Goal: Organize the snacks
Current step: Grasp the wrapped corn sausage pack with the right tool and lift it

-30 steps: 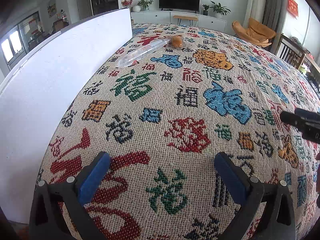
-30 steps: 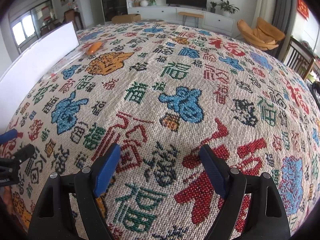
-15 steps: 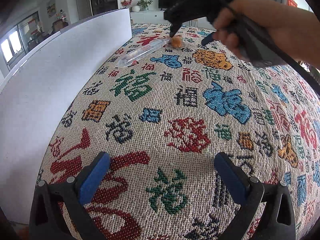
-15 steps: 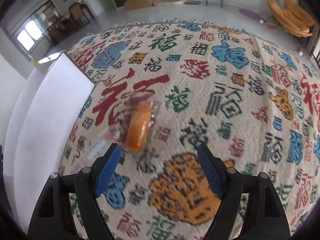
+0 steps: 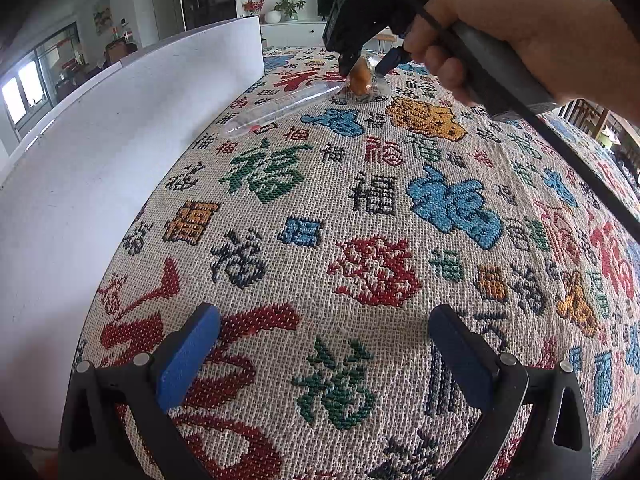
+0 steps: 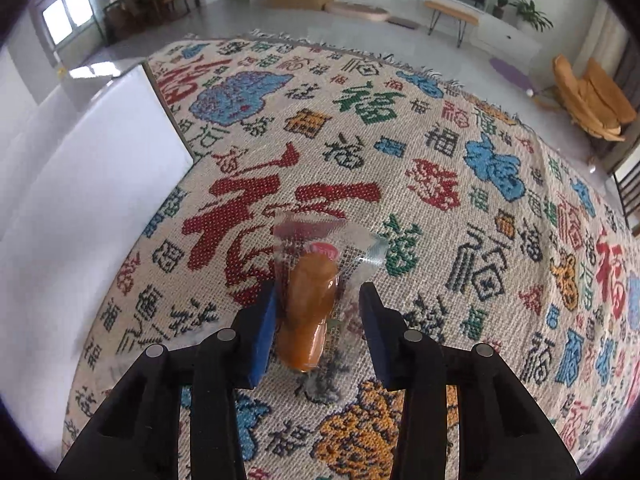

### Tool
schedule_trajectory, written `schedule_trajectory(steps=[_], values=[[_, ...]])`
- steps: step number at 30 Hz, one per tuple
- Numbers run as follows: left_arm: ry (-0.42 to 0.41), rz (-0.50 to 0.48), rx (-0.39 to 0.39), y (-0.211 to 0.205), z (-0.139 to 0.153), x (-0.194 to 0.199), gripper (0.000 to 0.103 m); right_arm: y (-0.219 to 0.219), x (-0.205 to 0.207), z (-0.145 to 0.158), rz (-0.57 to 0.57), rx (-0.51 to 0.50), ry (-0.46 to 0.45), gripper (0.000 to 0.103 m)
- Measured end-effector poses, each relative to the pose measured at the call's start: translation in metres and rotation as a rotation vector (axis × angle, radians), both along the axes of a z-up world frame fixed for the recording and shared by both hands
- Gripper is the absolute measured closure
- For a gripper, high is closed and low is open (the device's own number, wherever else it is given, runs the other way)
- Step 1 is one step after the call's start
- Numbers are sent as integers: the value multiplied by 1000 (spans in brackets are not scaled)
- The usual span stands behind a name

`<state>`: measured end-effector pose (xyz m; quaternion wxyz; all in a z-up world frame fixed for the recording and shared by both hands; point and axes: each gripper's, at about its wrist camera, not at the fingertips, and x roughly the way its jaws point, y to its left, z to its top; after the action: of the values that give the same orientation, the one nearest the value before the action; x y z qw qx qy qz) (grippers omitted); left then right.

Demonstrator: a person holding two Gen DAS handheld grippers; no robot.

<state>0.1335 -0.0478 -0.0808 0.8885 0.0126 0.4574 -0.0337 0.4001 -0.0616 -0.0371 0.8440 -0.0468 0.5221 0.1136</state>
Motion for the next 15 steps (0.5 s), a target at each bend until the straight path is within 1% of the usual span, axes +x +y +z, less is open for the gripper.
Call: schedule_trajectory(steps=[4,8,10,13,14,15], values=[[0,0,0,0,0,0,0,-21,-13,13,9,66,21,61],[0,0,0,0,0,0,0,-54,-42,28,-3,153,33,62],[0,0,1,0,0,0,0,-69,-62,27,2,166,40,62],[-1,0,1,0,0,0,0,-95,-105,14,12,162,58,60],[-1,0,1,0,0,0,0,-103,-120,10,20,160,41,56],[-1,0,0,0,0,0,0,-111,-137,9,34,169,8,57]])
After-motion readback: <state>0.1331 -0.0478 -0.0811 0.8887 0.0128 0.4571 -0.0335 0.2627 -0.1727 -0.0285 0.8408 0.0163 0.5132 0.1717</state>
